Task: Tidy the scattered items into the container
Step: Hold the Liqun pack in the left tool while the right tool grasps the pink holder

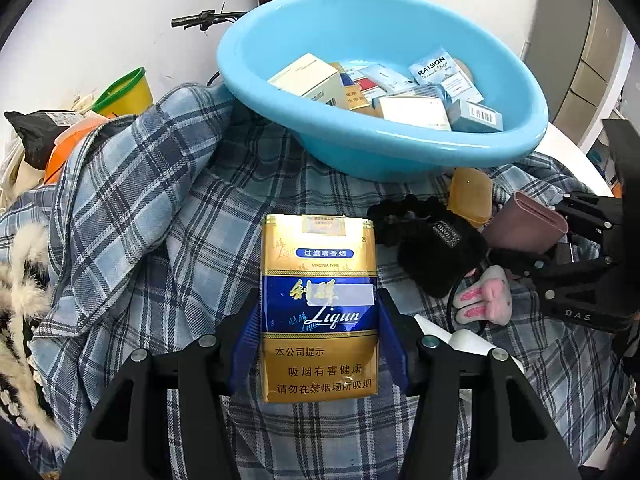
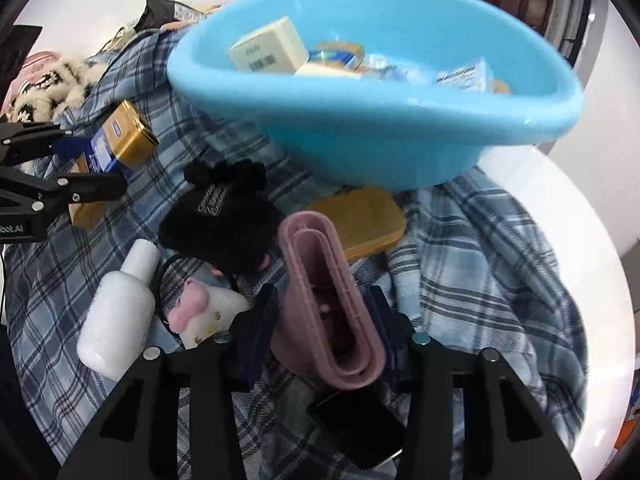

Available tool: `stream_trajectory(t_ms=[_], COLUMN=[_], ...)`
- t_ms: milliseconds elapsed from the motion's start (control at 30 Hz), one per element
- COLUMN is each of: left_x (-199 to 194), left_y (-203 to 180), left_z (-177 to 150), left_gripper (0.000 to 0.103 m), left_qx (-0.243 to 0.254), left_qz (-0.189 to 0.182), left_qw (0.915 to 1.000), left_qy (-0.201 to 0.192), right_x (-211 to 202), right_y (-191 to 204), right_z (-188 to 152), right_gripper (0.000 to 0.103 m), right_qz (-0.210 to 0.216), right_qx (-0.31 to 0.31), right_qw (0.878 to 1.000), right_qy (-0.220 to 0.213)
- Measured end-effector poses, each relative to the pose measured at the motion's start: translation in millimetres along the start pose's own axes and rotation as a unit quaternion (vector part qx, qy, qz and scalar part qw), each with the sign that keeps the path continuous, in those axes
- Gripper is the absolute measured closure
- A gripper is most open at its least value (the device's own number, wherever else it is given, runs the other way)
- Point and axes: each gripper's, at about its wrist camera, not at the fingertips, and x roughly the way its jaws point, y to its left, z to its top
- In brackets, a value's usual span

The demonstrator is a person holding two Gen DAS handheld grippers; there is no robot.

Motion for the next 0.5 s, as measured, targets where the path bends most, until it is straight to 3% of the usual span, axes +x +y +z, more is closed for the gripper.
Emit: stream_trajectory(t_ms=[133, 333, 500], left_x=[0, -4, -5], left_y=[1, -1, -5], left_z=[2, 1, 1], left_gripper=[0.047, 0.047, 0.047], left_qx=[-0.009, -0.009, -0.006], left_qz=[0.000, -0.004, -0.010], left_qw=[1.0000, 0.9999, 0.9999], left_qy=[-0.004, -0.009, -0.008], right_x=[-12, -29, -31], right_y=[-2, 3, 14], right_z=[-2, -4, -4], right_gripper=[0.063, 0.081, 0.081], right_qz=[0.006, 0.001, -0.014], right_qx=[0.020, 0.027, -0.008], right_qw=[1.000, 0.998, 0.998], right_qy=[-0.019, -0.050, -0.060])
